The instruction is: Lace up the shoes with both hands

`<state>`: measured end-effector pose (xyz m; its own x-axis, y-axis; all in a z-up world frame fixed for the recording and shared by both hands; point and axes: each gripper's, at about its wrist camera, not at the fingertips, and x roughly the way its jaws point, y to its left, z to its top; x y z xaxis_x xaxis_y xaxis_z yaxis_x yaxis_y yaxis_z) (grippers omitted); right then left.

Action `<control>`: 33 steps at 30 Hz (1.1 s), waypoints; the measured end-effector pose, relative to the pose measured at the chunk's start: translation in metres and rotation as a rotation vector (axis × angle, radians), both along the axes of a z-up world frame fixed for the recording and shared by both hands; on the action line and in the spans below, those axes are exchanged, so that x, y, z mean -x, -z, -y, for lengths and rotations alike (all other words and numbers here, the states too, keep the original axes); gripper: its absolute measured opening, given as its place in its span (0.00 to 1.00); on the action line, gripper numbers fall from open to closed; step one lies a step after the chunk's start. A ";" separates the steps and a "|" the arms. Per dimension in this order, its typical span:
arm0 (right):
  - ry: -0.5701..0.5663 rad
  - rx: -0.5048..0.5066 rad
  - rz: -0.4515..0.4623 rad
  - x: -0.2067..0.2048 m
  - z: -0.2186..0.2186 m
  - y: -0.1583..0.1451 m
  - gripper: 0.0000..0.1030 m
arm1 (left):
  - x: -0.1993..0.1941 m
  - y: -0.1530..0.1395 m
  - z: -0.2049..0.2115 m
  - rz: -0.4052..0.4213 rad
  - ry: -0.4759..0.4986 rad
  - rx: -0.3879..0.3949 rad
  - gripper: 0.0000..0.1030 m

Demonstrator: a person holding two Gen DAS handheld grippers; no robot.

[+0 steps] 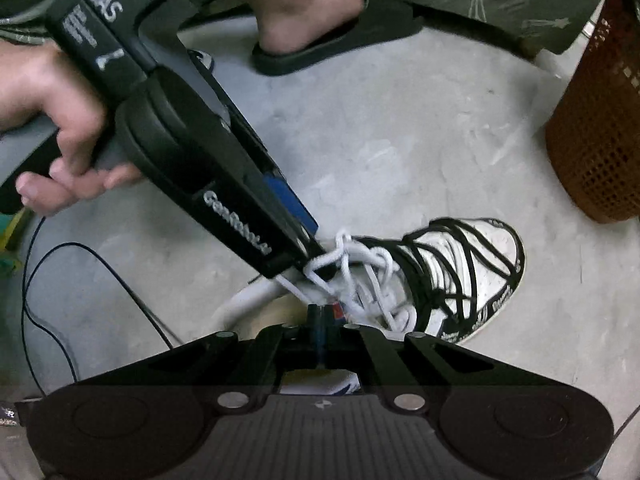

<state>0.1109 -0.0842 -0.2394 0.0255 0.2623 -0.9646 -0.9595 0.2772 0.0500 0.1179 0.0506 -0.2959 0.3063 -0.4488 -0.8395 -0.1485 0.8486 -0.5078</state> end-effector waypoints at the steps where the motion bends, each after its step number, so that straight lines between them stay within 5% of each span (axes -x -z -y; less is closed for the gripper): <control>1: 0.017 -0.015 0.002 -0.002 0.001 -0.003 0.00 | 0.000 0.000 0.000 0.000 0.000 0.000 0.38; 8: 0.129 -0.117 0.019 -0.018 0.011 -0.020 0.09 | 0.001 0.000 0.000 0.000 -0.002 0.005 0.38; 21: -0.060 0.025 0.140 -0.005 -0.014 0.010 0.11 | 0.001 0.001 -0.002 0.000 -0.001 0.008 0.39; 33: 0.080 -0.017 0.161 -0.010 -0.002 -0.002 0.03 | 0.003 0.005 -0.003 -0.034 -0.017 0.015 0.39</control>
